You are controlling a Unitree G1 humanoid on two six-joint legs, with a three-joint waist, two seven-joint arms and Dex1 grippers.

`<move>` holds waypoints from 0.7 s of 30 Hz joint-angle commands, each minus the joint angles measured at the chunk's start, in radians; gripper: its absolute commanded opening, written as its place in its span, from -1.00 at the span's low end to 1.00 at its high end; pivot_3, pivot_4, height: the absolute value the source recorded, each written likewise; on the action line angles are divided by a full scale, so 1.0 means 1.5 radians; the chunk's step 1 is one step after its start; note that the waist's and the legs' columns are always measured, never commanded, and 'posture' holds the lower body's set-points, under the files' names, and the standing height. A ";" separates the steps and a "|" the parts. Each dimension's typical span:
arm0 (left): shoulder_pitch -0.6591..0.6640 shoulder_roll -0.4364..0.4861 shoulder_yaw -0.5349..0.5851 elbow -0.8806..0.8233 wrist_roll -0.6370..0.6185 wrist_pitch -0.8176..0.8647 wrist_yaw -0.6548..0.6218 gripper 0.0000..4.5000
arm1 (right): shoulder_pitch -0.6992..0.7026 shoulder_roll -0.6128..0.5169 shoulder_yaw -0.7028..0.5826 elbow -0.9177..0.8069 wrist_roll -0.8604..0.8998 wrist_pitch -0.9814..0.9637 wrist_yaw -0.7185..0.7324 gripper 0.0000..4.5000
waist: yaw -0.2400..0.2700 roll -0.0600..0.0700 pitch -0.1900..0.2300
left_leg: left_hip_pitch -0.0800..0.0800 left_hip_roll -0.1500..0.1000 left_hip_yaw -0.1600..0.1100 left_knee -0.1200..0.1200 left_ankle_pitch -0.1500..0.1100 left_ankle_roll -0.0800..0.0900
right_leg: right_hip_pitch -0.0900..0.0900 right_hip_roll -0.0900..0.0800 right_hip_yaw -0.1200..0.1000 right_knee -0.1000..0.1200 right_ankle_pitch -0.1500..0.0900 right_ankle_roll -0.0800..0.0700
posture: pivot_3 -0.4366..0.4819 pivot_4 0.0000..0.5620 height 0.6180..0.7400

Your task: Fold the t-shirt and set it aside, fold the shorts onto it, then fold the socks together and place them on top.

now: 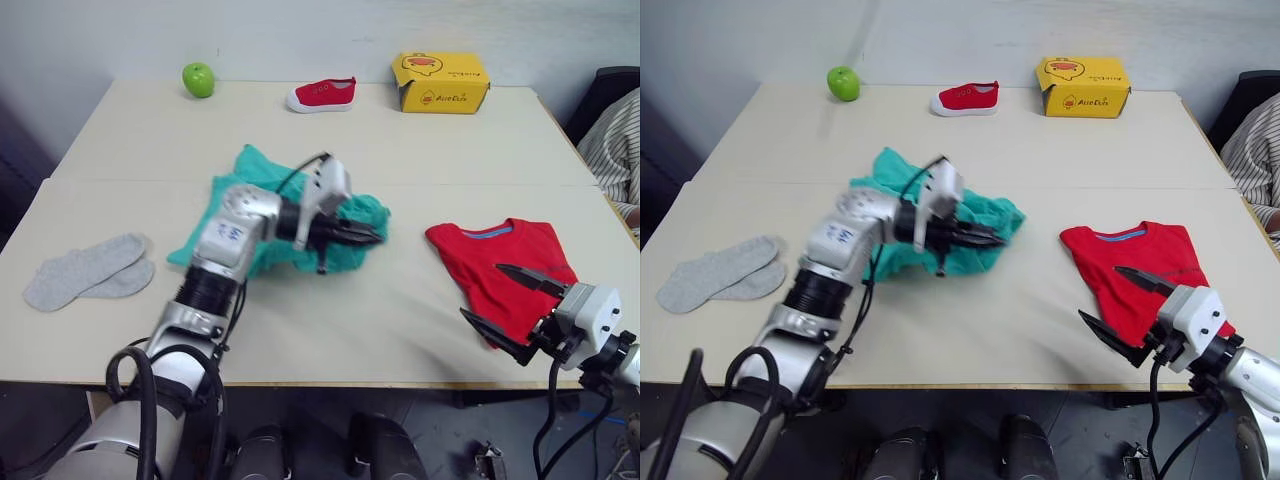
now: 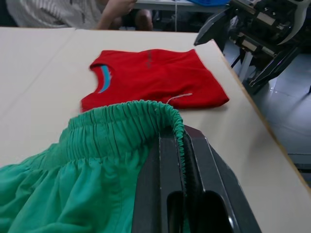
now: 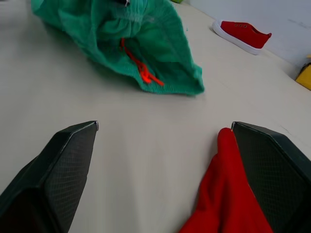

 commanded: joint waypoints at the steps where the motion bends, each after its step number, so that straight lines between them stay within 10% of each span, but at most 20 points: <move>1: 0.029 -0.029 -0.031 -0.011 0.029 -0.042 0.060 -0.78 | 0.016 -0.001 -0.025 -0.032 0.007 -0.003 -0.003 1.00 | 0.000 0.000 0.000 | 0.000 0.000 0.000 0.000 0.000 0.000 | 0.000 0.000 0.000 0.000 0.000 0.000 | -0.05 -0.47 1.00; 14: 0.122 0.061 0.059 -0.103 -0.100 -0.182 -0.070 0.98 | 0.083 -0.025 -0.026 -0.185 0.020 0.072 -0.029 1.00 | 0.002 0.001 0.000 | 0.000 0.002 -0.001 0.000 0.000 0.001 | 0.000 -0.002 0.000 0.000 0.000 0.000 | -0.05 -0.47 1.00; 21: 0.211 0.278 0.159 0.008 -0.076 -0.399 -0.179 0.98 | -0.048 -0.016 0.223 -0.219 -0.079 0.175 -0.083 1.00 | -0.016 0.002 -0.001 | 0.001 0.003 -0.001 -0.001 0.000 0.000 | -0.001 -0.002 0.000 0.000 -0.001 -0.002 | -0.05 -0.47 1.00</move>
